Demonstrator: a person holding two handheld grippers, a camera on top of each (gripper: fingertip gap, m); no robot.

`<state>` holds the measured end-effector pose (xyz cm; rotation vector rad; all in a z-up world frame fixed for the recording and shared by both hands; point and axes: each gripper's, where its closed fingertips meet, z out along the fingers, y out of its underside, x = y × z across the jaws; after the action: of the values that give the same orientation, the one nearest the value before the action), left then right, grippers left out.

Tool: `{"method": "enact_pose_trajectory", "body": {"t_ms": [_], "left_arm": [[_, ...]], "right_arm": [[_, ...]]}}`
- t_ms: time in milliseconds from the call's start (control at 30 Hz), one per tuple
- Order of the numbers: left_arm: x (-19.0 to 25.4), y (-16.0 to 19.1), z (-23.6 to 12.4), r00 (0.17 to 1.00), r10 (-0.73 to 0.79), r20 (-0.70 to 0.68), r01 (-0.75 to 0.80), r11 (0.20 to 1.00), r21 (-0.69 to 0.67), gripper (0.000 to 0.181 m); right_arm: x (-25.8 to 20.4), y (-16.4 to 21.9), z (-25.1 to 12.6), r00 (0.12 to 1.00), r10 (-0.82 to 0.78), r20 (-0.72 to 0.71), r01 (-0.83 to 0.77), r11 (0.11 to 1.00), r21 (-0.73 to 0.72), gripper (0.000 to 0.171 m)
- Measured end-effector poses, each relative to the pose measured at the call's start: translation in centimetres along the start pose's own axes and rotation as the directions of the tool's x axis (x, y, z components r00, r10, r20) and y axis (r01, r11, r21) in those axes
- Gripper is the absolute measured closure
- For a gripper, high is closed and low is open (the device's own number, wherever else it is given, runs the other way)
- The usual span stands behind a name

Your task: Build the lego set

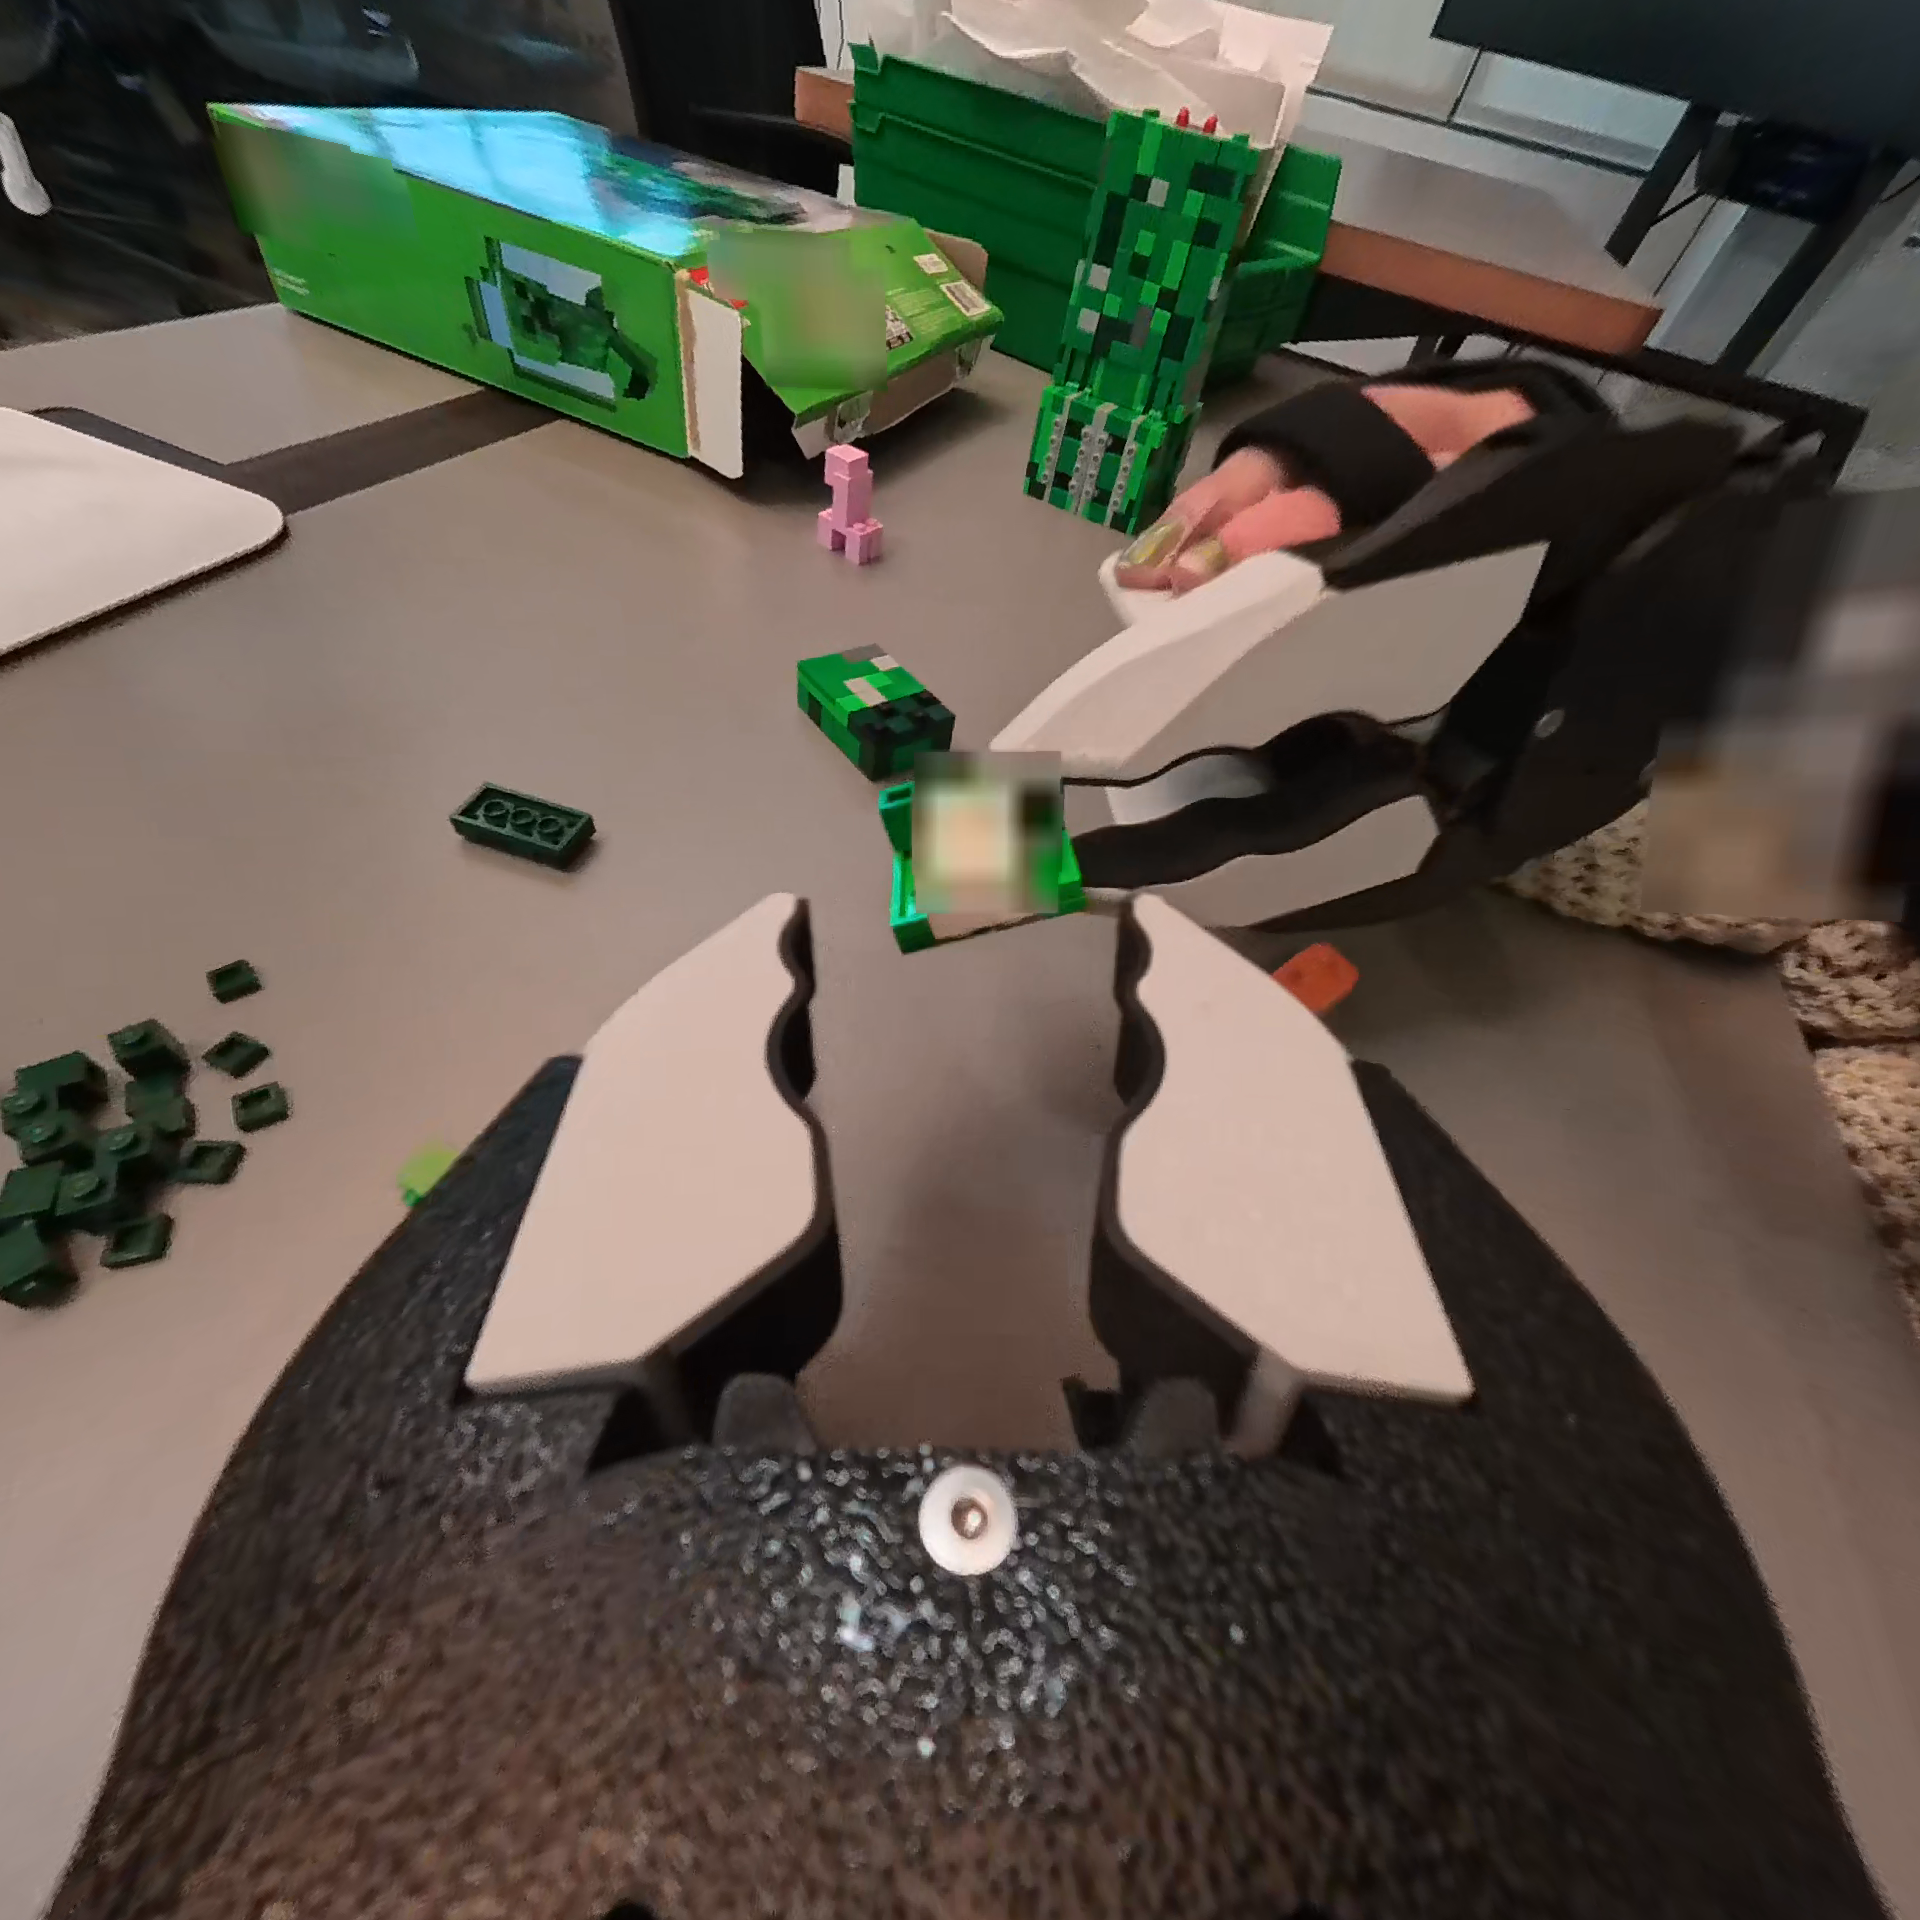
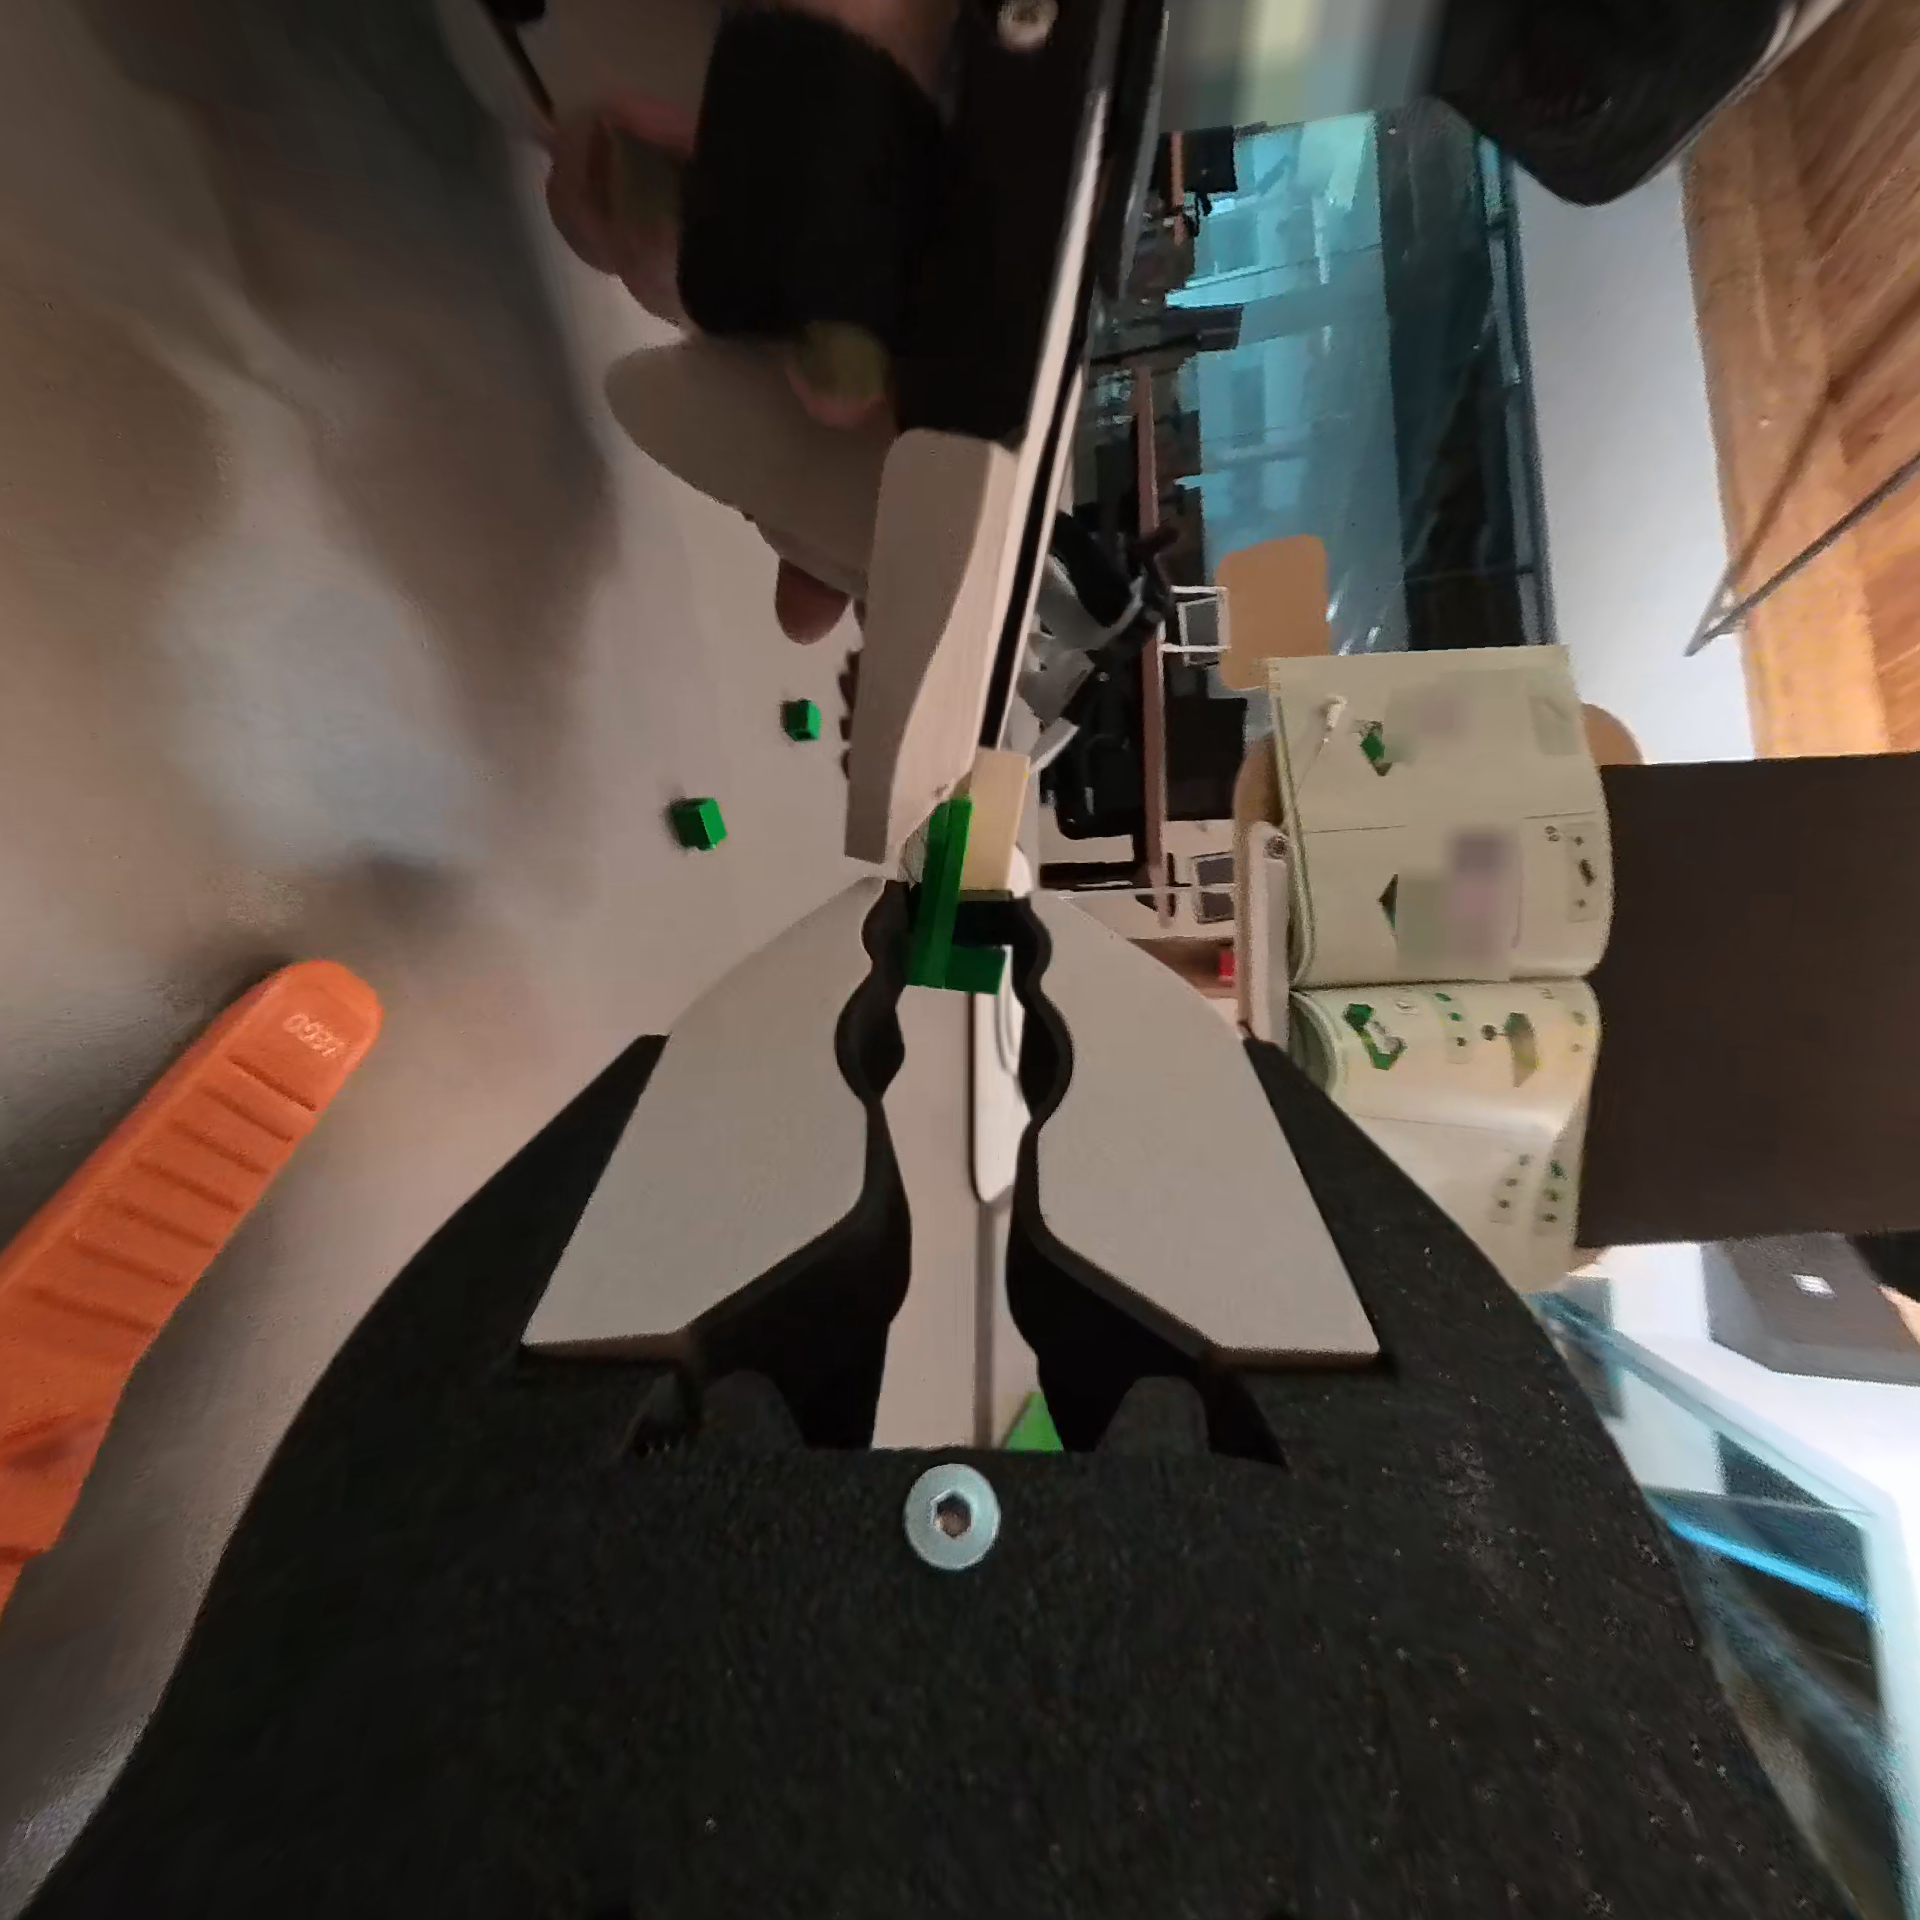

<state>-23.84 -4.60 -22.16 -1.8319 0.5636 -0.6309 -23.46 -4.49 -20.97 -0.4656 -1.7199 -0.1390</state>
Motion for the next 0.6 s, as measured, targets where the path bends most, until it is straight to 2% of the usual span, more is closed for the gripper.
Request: {"method": "enact_pose_trajectory", "body": {"t_ms": [100,333,600], "left_arm": [[-0.14,-0.39,-0.13,1.0,-0.014,0.004,0.014,1.0,0.02,0.121],[0.2,-0.58,-0.11,1.0,0.008,-0.003,-0.008,0.999,0.037,0.137],[0.15,-0.09,0.03,1.0,0.025,0.006,-0.025,1.0,0.007,0.145]], "right_arm": [[0.21,0.21,0.18,0.997,-0.059,-0.042,0.058,0.998,-0.023,0.153],[0.31,-0.54,0.19,0.992,-0.106,-0.074,0.106,0.994,-0.002,0.153],[0.0,-0.47,0.43,0.982,-0.173,-0.075,0.171,0.985,-0.022,0.153]]}}
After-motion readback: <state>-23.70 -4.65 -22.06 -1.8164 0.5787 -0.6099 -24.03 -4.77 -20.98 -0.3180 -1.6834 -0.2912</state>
